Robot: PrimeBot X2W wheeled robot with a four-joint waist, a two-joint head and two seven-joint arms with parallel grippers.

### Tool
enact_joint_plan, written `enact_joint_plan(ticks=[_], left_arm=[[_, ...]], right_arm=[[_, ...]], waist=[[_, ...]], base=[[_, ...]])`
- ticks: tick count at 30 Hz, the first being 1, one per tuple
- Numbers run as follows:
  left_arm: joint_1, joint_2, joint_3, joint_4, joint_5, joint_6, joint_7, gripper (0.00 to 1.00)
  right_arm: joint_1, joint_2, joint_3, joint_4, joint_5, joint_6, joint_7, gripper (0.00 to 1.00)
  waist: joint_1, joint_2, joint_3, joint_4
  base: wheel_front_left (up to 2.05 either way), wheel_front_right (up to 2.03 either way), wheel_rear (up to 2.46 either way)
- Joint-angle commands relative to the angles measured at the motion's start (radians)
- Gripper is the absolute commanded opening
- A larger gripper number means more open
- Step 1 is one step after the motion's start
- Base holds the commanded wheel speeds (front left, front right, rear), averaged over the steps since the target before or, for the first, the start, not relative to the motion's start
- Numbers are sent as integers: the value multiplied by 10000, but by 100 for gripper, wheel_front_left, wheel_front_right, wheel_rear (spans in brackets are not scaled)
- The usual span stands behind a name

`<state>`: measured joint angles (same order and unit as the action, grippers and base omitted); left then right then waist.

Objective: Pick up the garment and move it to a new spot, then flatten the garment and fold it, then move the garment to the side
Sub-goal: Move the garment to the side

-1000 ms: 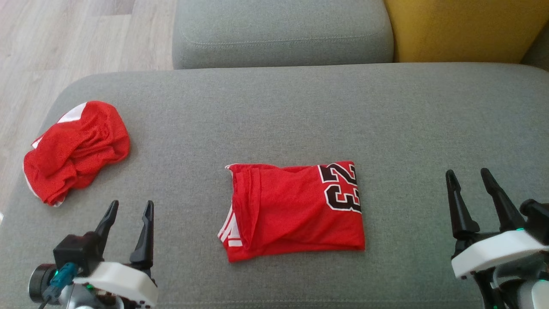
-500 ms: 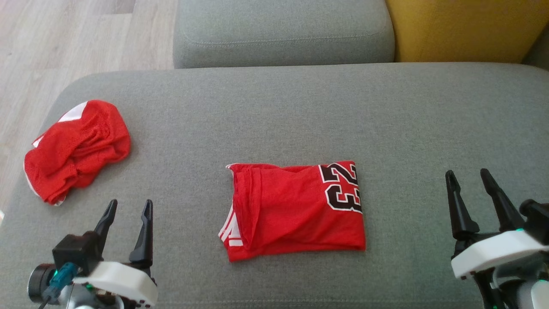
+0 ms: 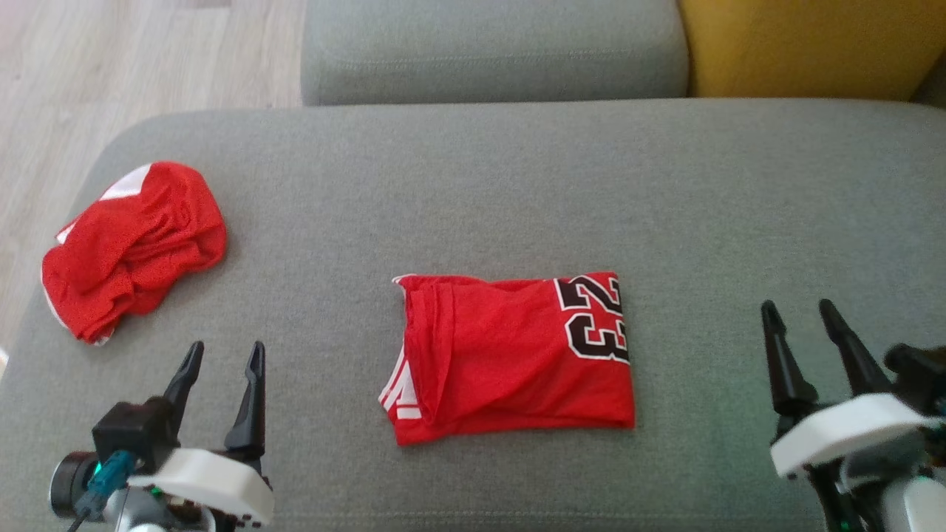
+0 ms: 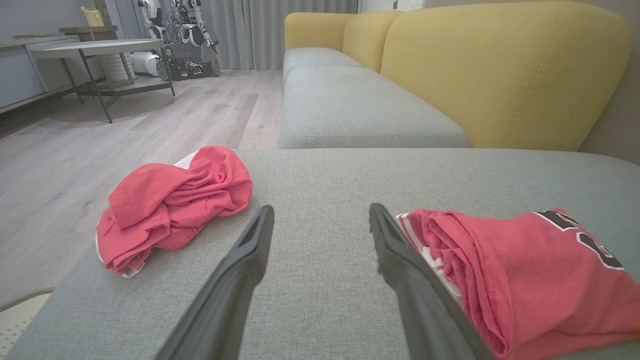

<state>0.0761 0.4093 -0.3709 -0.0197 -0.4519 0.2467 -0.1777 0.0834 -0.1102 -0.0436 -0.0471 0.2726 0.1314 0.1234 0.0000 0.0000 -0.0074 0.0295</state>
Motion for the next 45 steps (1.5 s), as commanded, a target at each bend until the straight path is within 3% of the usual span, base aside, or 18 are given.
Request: enact_joint_plan(ticks=[1, 9, 19, 24, 25, 26, 27, 37, 45], left_arm=[[-714, 255, 420, -289, -35, 24, -110, 100], [-1499, 2, 180, -113, 101, -221, -366, 100], [-2359, -481, 36, 614, 164, -648, -716, 100], [-2473, -626, 113, 833, 260, -730, -797, 100], [-2475, -644, 139, 858, 277, -738, -805, 100], [-2475, -644, 139, 858, 277, -738, -805, 100], [-2471, -658, 169, 875, 294, -743, -812, 100], [-2459, -596, 392, 817, 551, -744, -836, 100], [-2560, -517, 430, 554, 654, -793, -838, 100]], right_arm=[[-726, -205, 271, -164, 78, -7, -35, 100], [-2266, -319, 1404, 2124, 312, -7, -15, 100], [-3005, -263, 2230, 4060, 582, -7, 1362, 100], [-3099, -285, 2535, 4441, 824, -7, 2208, 99], [-3114, -289, 2561, 4439, 869, -7, 2285, 44], [-3114, -289, 2561, 4439, 869, -7, 2285, 44], [-3133, -294, 2581, 4419, 905, -7, 2332, 3], [-3368, -406, 2295, 3742, 931, -7, 1970, 0], [-3954, -891, 965, 3566, 669, -7, 1768, 0]], waist=[[0, 0, 142, 89], [0, 0, 1118, 755], [0, 0, 1760, 1145], [0, 0, 1811, 1107], [0, 0, 1805, 1080], [0, 0, 1805, 1080], [0, 0, 1804, 1044], [0, 0, 1878, 292], [0, 0, 2207, -561]], base=[[0, 0, 0], [0, 0, 0], [0, 0, 0], [0, 0, 0], [0, 0, 0], [0, 0, 0], [0, 0, 0], [0, 0, 0], [0, 0, 0]])
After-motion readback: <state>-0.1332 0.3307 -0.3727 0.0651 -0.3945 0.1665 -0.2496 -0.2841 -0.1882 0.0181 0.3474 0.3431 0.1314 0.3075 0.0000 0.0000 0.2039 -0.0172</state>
